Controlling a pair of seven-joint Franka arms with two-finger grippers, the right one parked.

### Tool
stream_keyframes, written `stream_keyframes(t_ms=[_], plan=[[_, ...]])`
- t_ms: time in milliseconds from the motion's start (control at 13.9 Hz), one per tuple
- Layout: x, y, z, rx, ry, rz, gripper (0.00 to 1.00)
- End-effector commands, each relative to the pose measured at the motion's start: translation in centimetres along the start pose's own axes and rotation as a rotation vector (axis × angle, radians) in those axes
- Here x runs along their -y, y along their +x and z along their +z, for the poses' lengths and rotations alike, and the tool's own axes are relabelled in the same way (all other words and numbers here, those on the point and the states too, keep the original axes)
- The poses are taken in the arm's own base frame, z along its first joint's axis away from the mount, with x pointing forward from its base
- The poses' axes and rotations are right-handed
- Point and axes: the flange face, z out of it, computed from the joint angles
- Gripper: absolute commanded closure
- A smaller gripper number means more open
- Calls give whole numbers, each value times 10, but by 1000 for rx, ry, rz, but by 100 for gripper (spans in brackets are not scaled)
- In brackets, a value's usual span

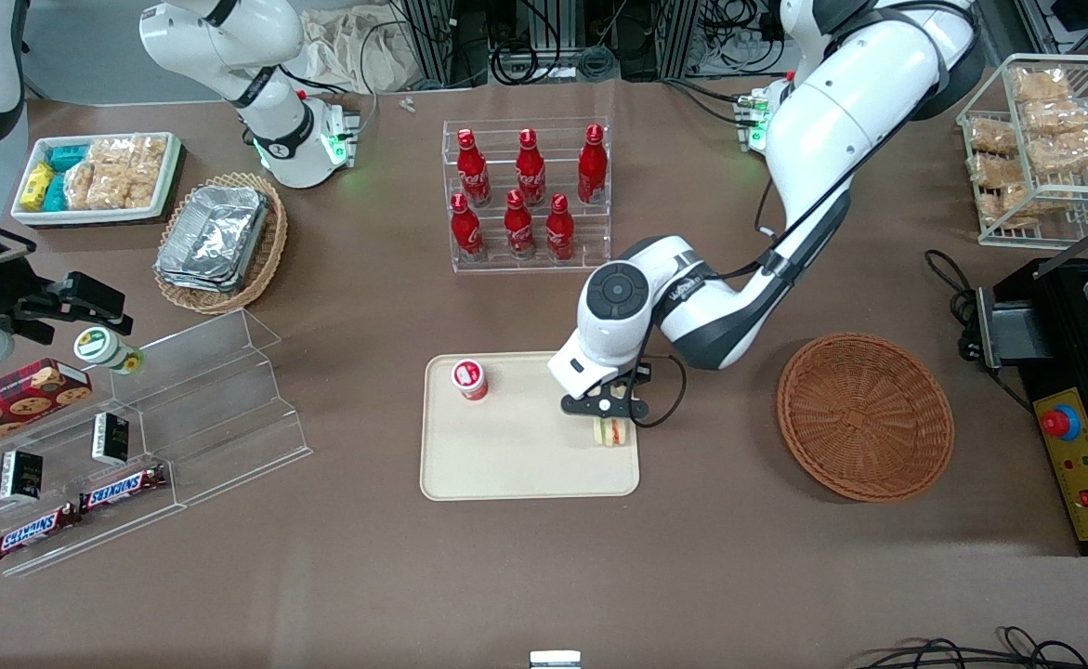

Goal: Place sandwich from basket to tray
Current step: 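Carry the sandwich over the cream tray beside the red cup, then lower the sandwich onto the tray and open the left gripper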

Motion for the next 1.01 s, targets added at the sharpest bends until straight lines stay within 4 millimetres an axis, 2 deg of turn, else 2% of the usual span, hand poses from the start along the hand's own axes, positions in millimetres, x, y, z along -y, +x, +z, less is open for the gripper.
stream_keyframes(t_ms=[0, 144, 288, 360, 432, 505, 649, 793, 937], plan=[[8, 13, 14, -19, -12, -17, 100], [7, 12, 24, -5, -12, -17, 100], [6, 10, 30, 5, -14, -17, 93], [6, 10, 34, 12, -15, -21, 76], [6, 11, 32, 11, -18, -23, 29], [8, 13, 28, 5, -20, -30, 1], [8, 15, 15, 3, -22, -50, 0], [21, 16, -13, 49, -2, -75, 1], [37, 19, -58, 79, -12, -53, 1]])
